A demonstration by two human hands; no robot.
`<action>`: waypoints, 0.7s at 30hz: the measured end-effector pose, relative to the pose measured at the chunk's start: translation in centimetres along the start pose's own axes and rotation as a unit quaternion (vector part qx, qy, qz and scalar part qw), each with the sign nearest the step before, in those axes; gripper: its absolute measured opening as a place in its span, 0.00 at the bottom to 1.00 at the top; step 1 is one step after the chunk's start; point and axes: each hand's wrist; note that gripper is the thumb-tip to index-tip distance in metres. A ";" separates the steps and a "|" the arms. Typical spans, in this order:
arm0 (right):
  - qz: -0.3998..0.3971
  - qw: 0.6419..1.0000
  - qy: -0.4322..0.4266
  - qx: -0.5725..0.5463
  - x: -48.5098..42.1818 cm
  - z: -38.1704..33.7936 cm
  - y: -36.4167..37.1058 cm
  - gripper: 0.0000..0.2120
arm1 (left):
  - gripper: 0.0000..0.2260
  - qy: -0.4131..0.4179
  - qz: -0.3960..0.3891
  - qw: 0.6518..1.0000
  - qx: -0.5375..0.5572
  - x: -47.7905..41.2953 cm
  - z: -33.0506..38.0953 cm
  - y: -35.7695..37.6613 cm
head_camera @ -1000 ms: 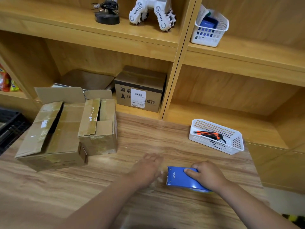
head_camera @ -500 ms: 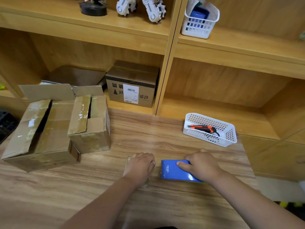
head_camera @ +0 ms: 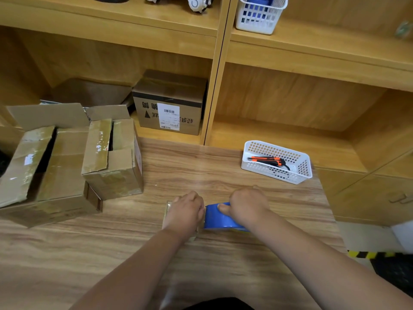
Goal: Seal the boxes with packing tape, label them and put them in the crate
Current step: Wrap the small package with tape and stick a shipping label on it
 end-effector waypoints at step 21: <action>-0.004 0.999 0.039 0.022 -0.8 0.5 1.0 0.20 | 0.09 0.005 0.010 1.000 -0.012 0.5 -0.1 0.3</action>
Point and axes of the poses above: each hand's wrist, its own x-axis away from the middle knuckle, its own y-axis out of the palm, z = x × y, and after that the axes turned 11 degrees about y, right-handed
